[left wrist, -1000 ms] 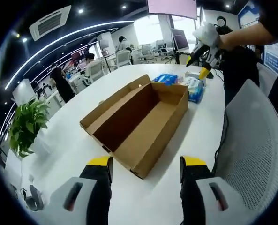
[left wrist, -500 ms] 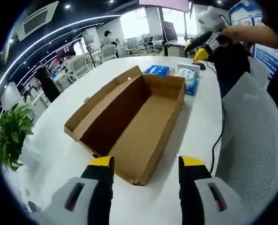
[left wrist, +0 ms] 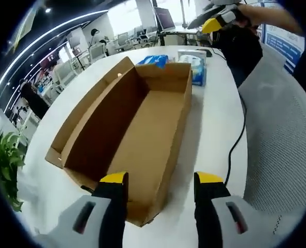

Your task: Operate the shoe box by opening the lid, removing the specified soft item, and placing it in the target area until the item is outside and the box remains undamaged.

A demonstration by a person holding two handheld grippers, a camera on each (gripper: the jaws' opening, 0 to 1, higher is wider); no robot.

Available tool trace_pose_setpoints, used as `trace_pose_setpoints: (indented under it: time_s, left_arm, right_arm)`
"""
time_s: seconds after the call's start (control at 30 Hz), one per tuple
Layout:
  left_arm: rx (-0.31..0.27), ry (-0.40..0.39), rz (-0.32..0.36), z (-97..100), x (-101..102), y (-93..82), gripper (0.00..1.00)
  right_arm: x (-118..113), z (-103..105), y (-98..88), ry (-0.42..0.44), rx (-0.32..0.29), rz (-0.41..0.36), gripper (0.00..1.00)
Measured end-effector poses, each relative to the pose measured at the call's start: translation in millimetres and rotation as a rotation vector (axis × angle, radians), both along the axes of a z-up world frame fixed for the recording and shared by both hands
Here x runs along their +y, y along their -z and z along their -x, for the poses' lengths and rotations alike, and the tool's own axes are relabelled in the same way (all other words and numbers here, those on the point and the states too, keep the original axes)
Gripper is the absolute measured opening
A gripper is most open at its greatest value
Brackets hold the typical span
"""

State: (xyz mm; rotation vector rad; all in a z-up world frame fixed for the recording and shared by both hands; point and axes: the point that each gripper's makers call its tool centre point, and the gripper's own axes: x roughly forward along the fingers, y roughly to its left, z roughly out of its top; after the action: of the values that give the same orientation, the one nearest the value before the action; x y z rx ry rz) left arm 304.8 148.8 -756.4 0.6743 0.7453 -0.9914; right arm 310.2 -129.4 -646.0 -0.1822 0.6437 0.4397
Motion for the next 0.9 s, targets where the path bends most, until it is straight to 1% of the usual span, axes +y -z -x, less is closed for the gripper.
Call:
trace_pose_setpoints:
  time_s: [0.07, 0.13, 0.2, 0.23, 0.27, 0.33, 0.4, 0.47, 0.5, 0.53, 0.57, 0.6, 0.63, 0.67, 0.77, 0.87, 0.9]
  left_arm:
    - [0.013, -0.009, -0.002, -2.5, 1, 2.3, 0.50]
    - [0.023, -0.008, -0.013, -3.2, 1, 5.2, 0.50]
    - [0.019, 0.006, -0.028, -3.6, 3, 7.5, 0.46]
    - [0.017, 0.012, -0.039, -4.6, 4, 9.2, 0.42]
    - [0.020, 0.009, -0.036, -5.2, 5, 9.9, 0.38]
    - [0.038, -0.005, -0.022, -5.1, 3, 11.9, 0.37]
    - [0.042, -0.002, -0.035, -5.0, 4, 16.9, 0.37]
    - [0.047, 0.017, -0.048, -3.4, 3, 21.1, 0.37]
    - [0.049, 0.029, -0.068, -2.6, 5, 23.6, 0.35]
    - [0.030, 0.047, -0.084, -4.7, 6, 23.1, 0.32]
    - [0.011, 0.044, -0.090, -8.1, 8, 22.1, 0.27]
    - [0.018, 0.037, -0.085, -8.6, 8, 21.4, 0.25]
    - [0.031, 0.032, -0.070, -8.7, 7, 21.0, 0.25]
    - [0.034, 0.039, -0.072, -9.3, 7, 20.1, 0.25]
    - [0.042, 0.038, -0.079, -9.4, 6, 20.9, 0.25]
    - [0.041, 0.040, -0.091, -8.3, 6, 22.5, 0.24]
    - [0.050, 0.032, -0.105, -7.4, 7, 24.5, 0.23]
  right_arm:
    - [2, 2, 0.4, -0.012, -0.002, 0.012, 0.58]
    - [4, 5, 1.8, -0.022, 0.003, 0.029, 0.56]
    - [5, 5, 1.9, -0.021, 0.003, 0.034, 0.56]
    - [5, 4, 0.6, -0.011, 0.002, 0.021, 0.56]
    - [5, 4, 0.3, -0.007, 0.002, 0.016, 0.56]
    - [4, 3, -0.4, 0.014, 0.007, -0.003, 0.56]
    - [3, 2, -1.4, 0.028, 0.007, -0.014, 0.57]
    - [4, 1, -4.2, 0.035, 0.005, -0.027, 0.57]
    - [5, 0, -7.2, 0.039, -0.003, -0.037, 0.56]
    - [8, -5, -15.0, 0.027, -0.060, -0.042, 0.53]
    - [8, -10, -24.0, 0.022, -0.118, -0.026, 0.50]
    - [5, -10, -25.3, 0.029, -0.118, -0.008, 0.46]
    - [5, -10, -24.9, 0.036, -0.094, -0.003, 0.46]
    - [2, -9, -21.8, 0.058, -0.055, 0.001, 0.47]
    - [3, -16, -28.7, 0.071, -0.076, -0.027, 0.46]
    - [5, -19, -27.7, 0.070, -0.063, -0.024, 0.46]
    - [7, -19, -28.1, 0.066, -0.061, -0.021, 0.46]
